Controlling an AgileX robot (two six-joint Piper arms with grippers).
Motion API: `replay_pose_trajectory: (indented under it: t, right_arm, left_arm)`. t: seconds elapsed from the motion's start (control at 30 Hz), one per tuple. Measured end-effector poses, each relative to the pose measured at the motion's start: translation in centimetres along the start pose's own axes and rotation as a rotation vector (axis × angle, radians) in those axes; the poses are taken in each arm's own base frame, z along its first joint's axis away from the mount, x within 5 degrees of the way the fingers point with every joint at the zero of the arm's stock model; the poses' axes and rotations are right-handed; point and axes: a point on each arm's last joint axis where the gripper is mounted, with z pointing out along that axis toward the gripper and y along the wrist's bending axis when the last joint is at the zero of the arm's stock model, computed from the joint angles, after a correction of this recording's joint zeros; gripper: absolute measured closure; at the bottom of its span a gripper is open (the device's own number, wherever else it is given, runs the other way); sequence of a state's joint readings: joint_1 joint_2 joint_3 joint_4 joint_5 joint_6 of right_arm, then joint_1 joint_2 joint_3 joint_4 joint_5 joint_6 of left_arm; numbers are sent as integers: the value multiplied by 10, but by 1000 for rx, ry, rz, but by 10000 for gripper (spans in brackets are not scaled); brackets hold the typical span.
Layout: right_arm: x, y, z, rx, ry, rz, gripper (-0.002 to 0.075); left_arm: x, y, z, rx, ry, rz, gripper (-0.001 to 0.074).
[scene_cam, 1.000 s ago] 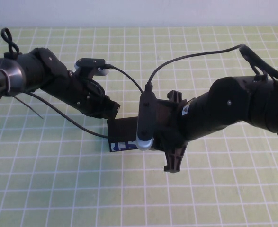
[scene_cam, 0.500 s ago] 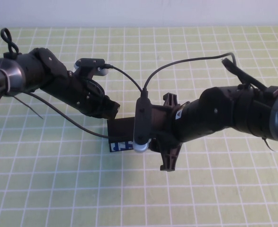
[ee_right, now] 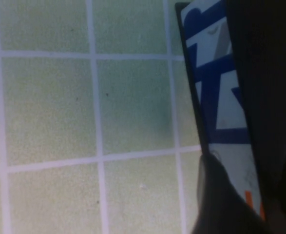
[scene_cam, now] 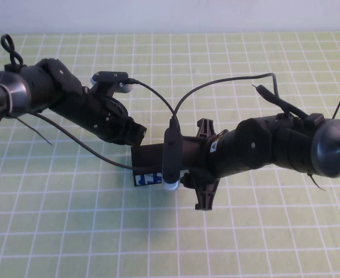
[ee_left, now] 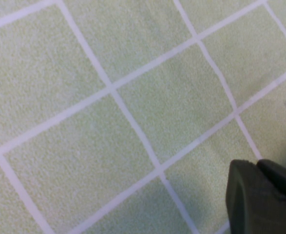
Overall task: Take glasses out of glasses case
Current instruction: Pick up the glasses from the glasses case
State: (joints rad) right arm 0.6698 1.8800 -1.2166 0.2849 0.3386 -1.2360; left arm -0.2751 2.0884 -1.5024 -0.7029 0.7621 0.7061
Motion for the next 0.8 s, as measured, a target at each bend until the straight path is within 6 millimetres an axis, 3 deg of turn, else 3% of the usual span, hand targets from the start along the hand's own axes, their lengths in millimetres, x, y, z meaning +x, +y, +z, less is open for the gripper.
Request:
replay_pose_trajectory:
  t: [0.8]
  right_arm:
    - [2,-5,6,58,1,-46,496]
  left_arm:
    - [0,0,0,0,0,0,739]
